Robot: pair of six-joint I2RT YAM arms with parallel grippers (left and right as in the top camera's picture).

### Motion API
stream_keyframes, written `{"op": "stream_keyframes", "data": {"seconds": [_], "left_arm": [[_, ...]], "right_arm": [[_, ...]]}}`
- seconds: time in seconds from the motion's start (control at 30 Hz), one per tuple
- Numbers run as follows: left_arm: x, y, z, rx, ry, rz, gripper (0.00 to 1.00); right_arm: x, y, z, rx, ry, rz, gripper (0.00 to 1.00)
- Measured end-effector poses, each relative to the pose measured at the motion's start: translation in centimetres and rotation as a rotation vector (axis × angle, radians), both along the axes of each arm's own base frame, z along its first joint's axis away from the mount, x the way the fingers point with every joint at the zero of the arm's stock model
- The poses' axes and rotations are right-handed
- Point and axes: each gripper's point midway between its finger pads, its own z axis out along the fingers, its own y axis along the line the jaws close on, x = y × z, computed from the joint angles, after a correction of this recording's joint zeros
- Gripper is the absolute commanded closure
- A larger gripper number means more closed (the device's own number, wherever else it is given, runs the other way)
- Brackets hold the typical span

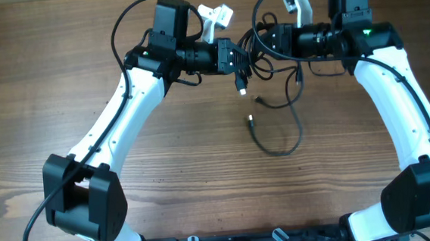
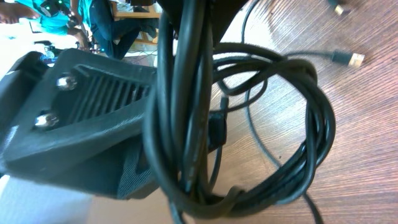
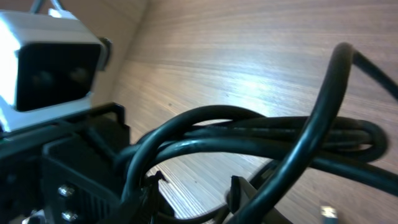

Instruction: Untangle cables

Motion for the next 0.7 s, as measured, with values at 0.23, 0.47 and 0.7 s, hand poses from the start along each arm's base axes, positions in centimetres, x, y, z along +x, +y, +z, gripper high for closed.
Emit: {"op": "stream_keyframes", "data": {"seconds": [0.23,0.47,0.7], "left_arm": [[-0.7,-0.4,-0.1,0.001,0.02,-0.017,0.87],[-1.5,-1.4,-0.5,0.018,0.023,-0.034,0.92],[-0.9,-0.6,-0.7,0.027,0.026,-0.011,0.85]], "right_arm": [[-0.4,2.0,2.6,0.115,-0.076,0.104,0.62],[-1.4,3.7,3.4,0.163,-0.08,0.166,0.62],[-1.3,3.4,2.3,0.116,-0.037,0.121,0.72]]}}
